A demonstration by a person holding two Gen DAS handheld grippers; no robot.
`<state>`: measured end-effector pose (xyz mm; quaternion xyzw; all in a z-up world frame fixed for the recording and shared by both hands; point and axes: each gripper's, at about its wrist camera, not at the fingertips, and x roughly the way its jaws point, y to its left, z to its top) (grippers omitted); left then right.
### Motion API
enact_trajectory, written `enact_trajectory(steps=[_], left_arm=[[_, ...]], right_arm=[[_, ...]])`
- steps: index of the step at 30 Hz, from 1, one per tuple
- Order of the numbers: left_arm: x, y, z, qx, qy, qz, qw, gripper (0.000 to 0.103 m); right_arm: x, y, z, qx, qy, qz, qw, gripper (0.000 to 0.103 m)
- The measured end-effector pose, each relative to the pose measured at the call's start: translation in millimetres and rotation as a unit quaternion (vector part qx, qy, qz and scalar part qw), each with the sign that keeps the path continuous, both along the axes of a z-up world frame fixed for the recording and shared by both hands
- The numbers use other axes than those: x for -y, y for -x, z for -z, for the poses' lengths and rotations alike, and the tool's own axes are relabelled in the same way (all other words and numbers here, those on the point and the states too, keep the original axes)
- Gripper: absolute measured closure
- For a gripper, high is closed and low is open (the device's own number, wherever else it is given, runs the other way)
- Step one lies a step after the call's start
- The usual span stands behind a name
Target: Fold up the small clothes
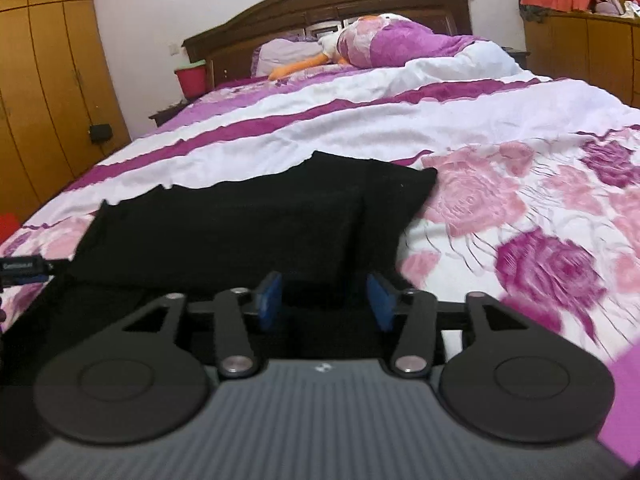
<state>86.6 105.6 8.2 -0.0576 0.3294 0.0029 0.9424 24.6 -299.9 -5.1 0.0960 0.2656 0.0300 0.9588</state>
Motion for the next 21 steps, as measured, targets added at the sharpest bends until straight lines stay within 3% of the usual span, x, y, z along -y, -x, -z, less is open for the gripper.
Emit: enact_trajectory(steps=[5, 13, 21], left_arm=[[-12.5, 47.1, -1.4, -0.025, 0.007, 0.001, 0.9997, 0.025], [-23.0, 115.2, 0.5, -0.054, 0.05, 0.028, 0.9969, 0.025], [-23.4, 153.3, 8.7, -0.068, 0.044, 0.039, 0.996, 0.025]], right_arm=[[-1.9, 46.5, -2.0, -0.007, -0.01, 0.001, 1.0, 0.049], [-8.6, 110.7, 5.7, -0.02, -0.003, 0.011, 1.0, 0.048], [-7.7, 150.8, 19.6, -0.035, 0.001, 0.018, 0.999, 0.048]])
